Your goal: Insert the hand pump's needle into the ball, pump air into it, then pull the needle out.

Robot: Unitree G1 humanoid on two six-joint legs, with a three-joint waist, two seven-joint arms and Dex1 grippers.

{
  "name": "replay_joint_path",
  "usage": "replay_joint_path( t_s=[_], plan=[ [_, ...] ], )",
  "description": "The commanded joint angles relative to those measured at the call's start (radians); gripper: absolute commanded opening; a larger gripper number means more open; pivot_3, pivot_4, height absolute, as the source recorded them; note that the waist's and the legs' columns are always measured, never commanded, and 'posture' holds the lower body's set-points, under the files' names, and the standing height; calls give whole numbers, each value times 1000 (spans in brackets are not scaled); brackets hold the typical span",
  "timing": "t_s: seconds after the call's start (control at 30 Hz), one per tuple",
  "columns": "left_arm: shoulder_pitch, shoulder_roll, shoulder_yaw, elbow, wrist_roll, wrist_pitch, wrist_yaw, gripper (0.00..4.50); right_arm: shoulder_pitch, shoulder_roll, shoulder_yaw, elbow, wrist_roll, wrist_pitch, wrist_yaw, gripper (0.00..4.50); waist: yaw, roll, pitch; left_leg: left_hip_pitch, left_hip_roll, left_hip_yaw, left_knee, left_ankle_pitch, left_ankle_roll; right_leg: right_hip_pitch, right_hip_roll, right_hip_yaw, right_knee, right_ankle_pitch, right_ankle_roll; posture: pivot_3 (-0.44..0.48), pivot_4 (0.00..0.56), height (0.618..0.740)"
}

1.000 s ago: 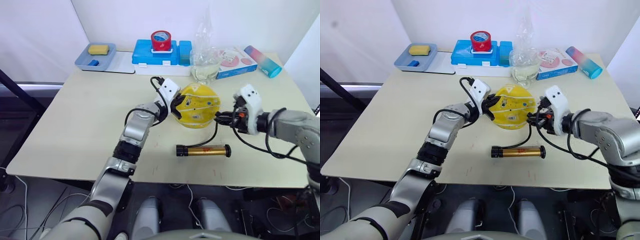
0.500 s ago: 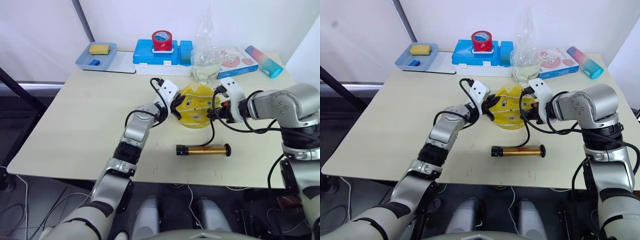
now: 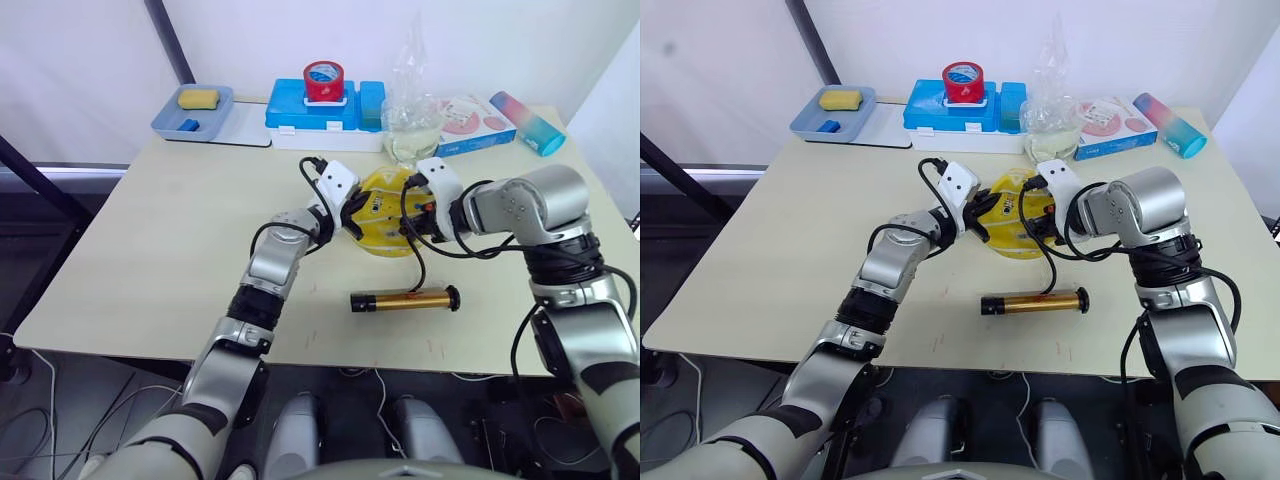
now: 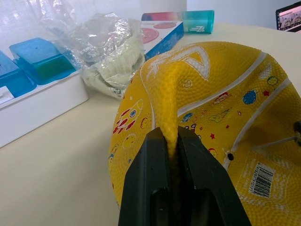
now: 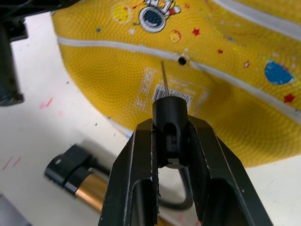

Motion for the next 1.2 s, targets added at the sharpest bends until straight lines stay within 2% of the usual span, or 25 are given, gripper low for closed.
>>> replay_joint_path(
  t_s=[0.03,0.4,0.7,1.2],
  plan=[
    [12,-9,1,-43,-4,7,4,22,-9,18,-19,18,-25,-18,-12,310,-1,0,0,0,0,0,0,0,0,0,0,0,0,0,0,0,150,739],
    [11,-16,7,-33,-5,9,16,22,3,25,34,66,-87,-67,1,310,-2,0,0,0,0,0,0,0,0,0,0,0,0,0,0,0,150,739],
    [19,-19,11,-23,-10,6,12,22,25,14,80,33,-99,-72,43,310,-2,0,0,0,0,0,0,0,0,0,0,0,0,0,0,0,150,739],
    [24,-17,25,-3,-21,13,17,22,49,10,47,39,-133,-62,26,310,1,0,0,0,0,0,0,0,0,0,0,0,0,0,0,0,150,739]
  ],
)
